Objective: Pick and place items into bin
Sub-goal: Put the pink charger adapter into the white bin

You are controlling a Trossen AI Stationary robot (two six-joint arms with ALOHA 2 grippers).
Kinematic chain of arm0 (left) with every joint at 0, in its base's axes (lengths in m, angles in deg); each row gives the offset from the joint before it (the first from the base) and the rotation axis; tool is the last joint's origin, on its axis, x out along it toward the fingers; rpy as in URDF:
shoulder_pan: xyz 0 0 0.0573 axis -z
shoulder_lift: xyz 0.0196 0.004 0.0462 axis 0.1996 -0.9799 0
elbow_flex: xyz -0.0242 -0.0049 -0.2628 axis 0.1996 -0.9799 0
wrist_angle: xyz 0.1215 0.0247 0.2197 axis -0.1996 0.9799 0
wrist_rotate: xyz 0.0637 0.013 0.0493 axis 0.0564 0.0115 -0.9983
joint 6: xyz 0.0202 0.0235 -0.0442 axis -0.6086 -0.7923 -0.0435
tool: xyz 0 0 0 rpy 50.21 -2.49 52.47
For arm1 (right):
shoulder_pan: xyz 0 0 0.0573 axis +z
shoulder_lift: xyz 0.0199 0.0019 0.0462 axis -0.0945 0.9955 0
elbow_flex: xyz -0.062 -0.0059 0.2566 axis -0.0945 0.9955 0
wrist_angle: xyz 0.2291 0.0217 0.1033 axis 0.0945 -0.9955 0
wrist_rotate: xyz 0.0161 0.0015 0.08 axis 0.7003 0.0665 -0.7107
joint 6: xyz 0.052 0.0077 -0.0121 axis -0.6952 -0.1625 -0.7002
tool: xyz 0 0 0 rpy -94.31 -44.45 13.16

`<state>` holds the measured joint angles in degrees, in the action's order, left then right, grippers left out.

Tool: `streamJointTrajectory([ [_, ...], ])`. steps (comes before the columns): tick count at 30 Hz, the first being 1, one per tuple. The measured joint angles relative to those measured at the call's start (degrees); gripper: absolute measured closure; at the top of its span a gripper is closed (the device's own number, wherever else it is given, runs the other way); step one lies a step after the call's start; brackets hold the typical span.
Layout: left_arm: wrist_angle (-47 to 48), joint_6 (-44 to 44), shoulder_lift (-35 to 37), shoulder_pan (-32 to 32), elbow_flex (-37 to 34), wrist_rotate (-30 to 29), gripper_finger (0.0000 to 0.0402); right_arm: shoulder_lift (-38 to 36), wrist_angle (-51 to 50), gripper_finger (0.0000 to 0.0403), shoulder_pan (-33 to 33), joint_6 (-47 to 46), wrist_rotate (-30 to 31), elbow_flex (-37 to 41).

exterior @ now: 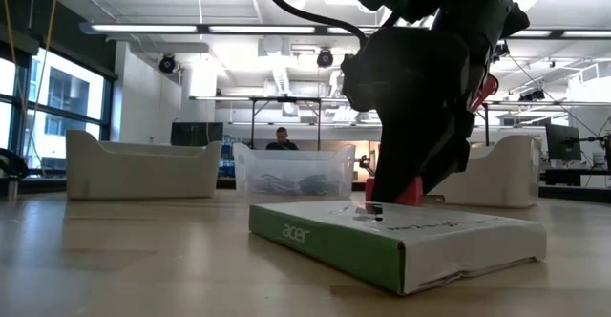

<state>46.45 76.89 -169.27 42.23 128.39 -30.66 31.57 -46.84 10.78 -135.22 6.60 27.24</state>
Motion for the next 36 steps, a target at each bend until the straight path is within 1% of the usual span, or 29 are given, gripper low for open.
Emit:
streamJointTrajectory([
  [3,0.0,0.0,0.0,0.0,0.0,0.0,0.0229,0.0,0.0,0.0195,0.0,0.0,0.0,0.0],
  [14,0.0,0.0,0.0,0.0,0.0,0.0,0.0229,0.0,0.3,0.0232,0.0,0.2,0.0,0.0],
  [17,0.0,0.0,0.0,0.0,0.0,0.0,0.0229,0.0,0.3,0.023,0.0,0.3,0.0,0.0],
  [25,0.0,0.0,0.0,0.0,0.0,0.0,0.0229,0.0,0.4,0.0209,0.0,0.3,0.0,0.0],
  [36,0.0,0.0,0.0,0.0,0.0,0.0,0.0229,0.0,0.4,0.0228,0.0,0.3,0.1,0.0],
])
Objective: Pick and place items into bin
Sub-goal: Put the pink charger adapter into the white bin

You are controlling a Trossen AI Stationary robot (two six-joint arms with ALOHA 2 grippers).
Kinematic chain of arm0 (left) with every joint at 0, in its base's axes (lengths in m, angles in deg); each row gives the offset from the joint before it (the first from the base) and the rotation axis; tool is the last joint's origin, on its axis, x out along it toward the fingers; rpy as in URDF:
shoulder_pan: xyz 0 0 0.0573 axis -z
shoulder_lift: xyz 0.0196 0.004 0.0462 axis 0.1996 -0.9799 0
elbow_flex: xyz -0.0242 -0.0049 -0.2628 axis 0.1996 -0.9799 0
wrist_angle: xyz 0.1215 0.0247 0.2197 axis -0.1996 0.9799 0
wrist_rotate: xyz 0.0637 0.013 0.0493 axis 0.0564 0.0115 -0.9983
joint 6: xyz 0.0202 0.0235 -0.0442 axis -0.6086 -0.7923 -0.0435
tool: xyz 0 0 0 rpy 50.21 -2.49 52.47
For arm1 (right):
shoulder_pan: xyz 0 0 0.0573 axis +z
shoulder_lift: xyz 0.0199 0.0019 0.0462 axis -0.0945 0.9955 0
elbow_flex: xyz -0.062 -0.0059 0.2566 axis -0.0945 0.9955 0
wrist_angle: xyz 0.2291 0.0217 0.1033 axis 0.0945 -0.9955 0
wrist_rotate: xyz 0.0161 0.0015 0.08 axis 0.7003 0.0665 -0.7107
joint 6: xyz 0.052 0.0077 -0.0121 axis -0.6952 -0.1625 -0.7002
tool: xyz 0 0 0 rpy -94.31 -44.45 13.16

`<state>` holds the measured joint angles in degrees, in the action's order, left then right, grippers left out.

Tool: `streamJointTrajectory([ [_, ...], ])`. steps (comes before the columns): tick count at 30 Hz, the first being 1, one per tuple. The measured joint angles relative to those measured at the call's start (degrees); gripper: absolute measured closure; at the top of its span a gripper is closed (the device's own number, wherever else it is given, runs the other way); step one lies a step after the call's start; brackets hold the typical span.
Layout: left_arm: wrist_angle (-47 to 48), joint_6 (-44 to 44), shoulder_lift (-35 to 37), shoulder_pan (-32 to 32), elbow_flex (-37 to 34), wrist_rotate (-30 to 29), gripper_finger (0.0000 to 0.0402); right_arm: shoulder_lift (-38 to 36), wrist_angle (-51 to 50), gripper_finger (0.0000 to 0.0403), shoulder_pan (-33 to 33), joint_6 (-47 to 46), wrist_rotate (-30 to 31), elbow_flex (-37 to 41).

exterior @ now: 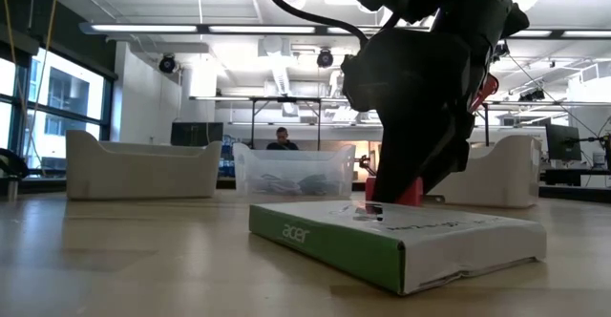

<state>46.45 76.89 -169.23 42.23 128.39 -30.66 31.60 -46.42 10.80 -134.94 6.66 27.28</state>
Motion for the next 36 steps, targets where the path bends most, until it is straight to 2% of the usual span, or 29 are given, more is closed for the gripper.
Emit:
streamJointTrajectory([
  [9,0.0,0.0,0.0,0.0,0.0,0.0,0.0229,0.0,0.4,0.0223,0.0,-0.3,-0.6,0.0],
  [17,0.0,0.0,0.0,0.0,0.0,0.0,0.0229,0.0,1.4,0.0238,-0.1,-0.4,-3.8,0.0],
  [25,0.0,0.0,0.0,0.0,0.0,0.0,0.0229,-0.2,1.3,0.0225,-0.2,-0.4,-6.2,0.0],
  [32,0.0,0.0,0.0,0.0,0.0,0.0,0.0229,-3.6,-0.1,0.0244,-1.4,-0.1,-6.4,0.2],
  [36,0.0,0.0,0.0,0.0,0.0,-0.2,0.0229,-6.1,-0.9,0.0237,-2.9,0.9,-6.0,0.1],
])
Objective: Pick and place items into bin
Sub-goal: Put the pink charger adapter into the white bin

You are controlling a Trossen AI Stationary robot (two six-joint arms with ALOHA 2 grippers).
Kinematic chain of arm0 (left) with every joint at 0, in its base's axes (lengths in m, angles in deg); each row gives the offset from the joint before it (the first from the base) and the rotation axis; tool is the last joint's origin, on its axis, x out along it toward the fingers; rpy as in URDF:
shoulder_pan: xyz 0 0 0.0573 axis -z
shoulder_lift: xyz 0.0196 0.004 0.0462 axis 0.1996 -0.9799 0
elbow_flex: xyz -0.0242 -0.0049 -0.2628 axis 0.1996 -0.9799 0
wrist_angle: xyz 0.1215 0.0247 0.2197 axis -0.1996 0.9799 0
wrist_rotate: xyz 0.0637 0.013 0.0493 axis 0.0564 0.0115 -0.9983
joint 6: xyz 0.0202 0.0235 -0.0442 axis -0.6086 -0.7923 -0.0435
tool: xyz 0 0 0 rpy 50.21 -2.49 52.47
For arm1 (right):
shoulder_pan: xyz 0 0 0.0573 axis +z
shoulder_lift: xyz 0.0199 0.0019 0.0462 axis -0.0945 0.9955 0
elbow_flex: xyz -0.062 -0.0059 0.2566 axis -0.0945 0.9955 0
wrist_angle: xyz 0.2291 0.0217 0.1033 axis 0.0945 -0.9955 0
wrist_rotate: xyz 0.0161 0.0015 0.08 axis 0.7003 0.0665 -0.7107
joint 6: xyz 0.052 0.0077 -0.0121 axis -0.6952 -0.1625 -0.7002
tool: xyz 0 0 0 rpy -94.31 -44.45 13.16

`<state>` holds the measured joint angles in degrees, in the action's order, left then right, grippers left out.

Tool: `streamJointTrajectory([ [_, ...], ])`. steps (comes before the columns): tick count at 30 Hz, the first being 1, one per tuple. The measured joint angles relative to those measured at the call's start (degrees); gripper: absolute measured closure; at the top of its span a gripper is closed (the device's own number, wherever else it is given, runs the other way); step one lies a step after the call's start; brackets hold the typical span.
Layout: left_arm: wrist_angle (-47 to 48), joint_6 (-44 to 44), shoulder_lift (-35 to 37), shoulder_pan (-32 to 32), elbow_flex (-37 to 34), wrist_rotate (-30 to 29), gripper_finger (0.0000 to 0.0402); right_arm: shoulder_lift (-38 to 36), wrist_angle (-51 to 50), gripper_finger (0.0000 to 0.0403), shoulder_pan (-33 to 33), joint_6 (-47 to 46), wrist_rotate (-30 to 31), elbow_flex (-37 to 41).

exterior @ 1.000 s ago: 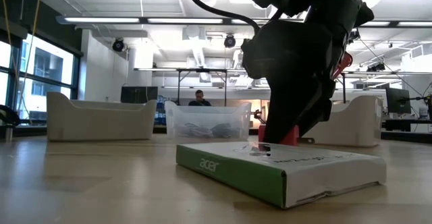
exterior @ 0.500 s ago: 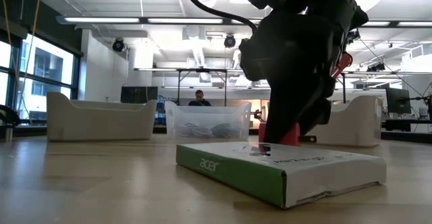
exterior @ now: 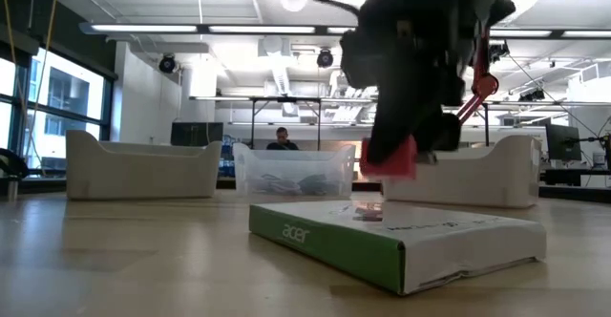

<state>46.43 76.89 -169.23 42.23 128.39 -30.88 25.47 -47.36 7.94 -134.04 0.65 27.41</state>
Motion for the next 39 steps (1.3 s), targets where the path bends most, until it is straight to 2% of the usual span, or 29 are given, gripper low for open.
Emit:
streamJointTrajectory([
  [5,0.0,0.0,0.0,0.0,0.0,-0.1,0.0229,-4.6,0.2,0.0222,-2.1,0.6,0.7,0.0],
  [12,0.0,0.0,0.0,0.0,0.0,-0.2,0.0229,-14.7,-0.5,0.0249,-6.1,5.3,6.3,0.0],
  [17,0.0,0.0,0.0,0.0,0.0,-0.2,0.0229,-23.9,-5.3,0.0245,-9.0,8.1,12.7,-0.1],
  [21,0.0,0.0,0.0,0.0,0.0,-0.1,0.0229,-32.3,-13.3,0.0234,-10.2,8.5,21.3,-0.1],
  [25,0.0,0.0,0.0,0.0,0.0,-0.2,0.0229,-40.6,-22.6,0.0248,-10.4,7.8,29.7,-0.1],
  [28,0.0,0.0,0.0,0.0,0.0,-1.5,0.0229,-45.1,-28.7,0.0253,-10.4,6.4,33.3,-0.1],
  [33,0.0,0.0,0.0,0.0,0.0,-4.0,0.0229,-48.1,-38.5,0.0236,-10.4,1.8,36.5,-0.2],
  [36,-0.2,0.0,0.0,0.0,0.0,-5.0,0.0229,-47.2,-42.3,0.0226,-10.4,0.2,36.5,-0.2],
  [39,-0.5,0.0,0.0,0.0,0.0,-5.8,0.0229,-45.1,-43.8,0.0235,-10.4,0.2,36.5,-0.2],
])
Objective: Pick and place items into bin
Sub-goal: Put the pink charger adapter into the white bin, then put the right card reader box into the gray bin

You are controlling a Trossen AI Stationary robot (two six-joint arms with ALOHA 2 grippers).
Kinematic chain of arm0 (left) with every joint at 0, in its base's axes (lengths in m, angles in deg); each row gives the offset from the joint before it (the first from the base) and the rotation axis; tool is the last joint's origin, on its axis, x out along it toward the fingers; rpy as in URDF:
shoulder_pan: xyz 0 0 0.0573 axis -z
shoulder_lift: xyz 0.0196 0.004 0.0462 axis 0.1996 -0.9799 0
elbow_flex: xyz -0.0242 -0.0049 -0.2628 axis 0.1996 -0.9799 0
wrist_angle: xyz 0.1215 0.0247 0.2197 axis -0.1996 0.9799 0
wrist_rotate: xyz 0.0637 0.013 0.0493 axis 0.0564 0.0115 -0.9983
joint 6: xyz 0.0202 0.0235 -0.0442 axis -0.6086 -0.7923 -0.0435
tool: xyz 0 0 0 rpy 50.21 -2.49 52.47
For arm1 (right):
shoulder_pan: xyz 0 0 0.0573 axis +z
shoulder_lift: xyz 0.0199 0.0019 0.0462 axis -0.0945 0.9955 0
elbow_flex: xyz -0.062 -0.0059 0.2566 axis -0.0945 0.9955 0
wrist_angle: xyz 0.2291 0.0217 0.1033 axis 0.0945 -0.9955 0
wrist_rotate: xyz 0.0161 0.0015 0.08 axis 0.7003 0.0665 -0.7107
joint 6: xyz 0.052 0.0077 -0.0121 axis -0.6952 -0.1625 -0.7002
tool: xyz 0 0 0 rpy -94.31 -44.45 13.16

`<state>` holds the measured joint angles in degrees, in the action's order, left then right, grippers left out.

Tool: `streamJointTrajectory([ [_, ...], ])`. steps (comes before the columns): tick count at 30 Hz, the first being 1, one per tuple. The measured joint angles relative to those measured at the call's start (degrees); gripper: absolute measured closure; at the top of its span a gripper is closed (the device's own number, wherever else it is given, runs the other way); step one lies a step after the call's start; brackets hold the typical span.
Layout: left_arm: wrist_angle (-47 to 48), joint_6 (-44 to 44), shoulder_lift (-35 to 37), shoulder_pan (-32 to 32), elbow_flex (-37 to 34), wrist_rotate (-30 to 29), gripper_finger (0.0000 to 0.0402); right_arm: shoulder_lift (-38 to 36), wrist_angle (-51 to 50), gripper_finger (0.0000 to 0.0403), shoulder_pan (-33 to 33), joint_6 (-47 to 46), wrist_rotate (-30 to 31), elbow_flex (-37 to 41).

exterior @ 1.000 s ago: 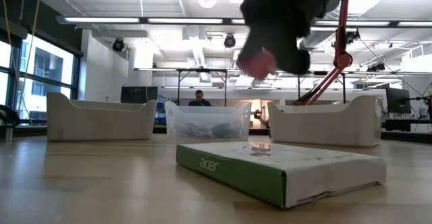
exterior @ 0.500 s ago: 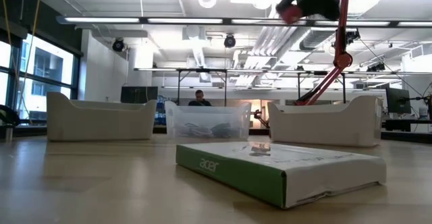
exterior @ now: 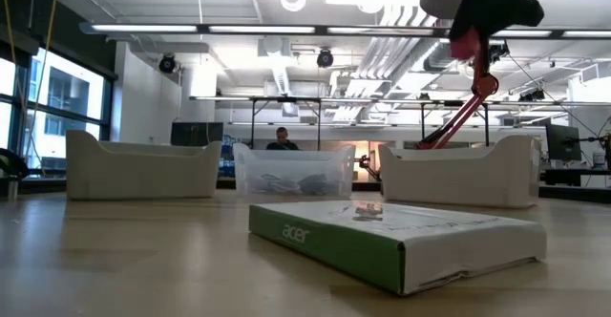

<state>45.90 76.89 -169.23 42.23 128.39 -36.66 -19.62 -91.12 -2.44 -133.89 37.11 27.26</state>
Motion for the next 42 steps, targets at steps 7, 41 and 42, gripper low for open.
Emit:
streamJointTrajectory([
  [7,-2.2,0.0,0.0,-1.6,0.0,1.4,0.0229,7.9,-2.1,0.0253,0.0,1.8,0.0,0.0],
  [41,-4.5,-0.2,0.0,-3.0,0.0,6.6,0.0229,23.3,-0.8,0.0355,-2.5,1.8,-5.9,0.0],
  [42,-4.6,-0.2,0.0,-3.0,0.0,6.6,0.0229,22.2,-0.6,0.0354,-2.2,2.0,-6.6,0.0],
])
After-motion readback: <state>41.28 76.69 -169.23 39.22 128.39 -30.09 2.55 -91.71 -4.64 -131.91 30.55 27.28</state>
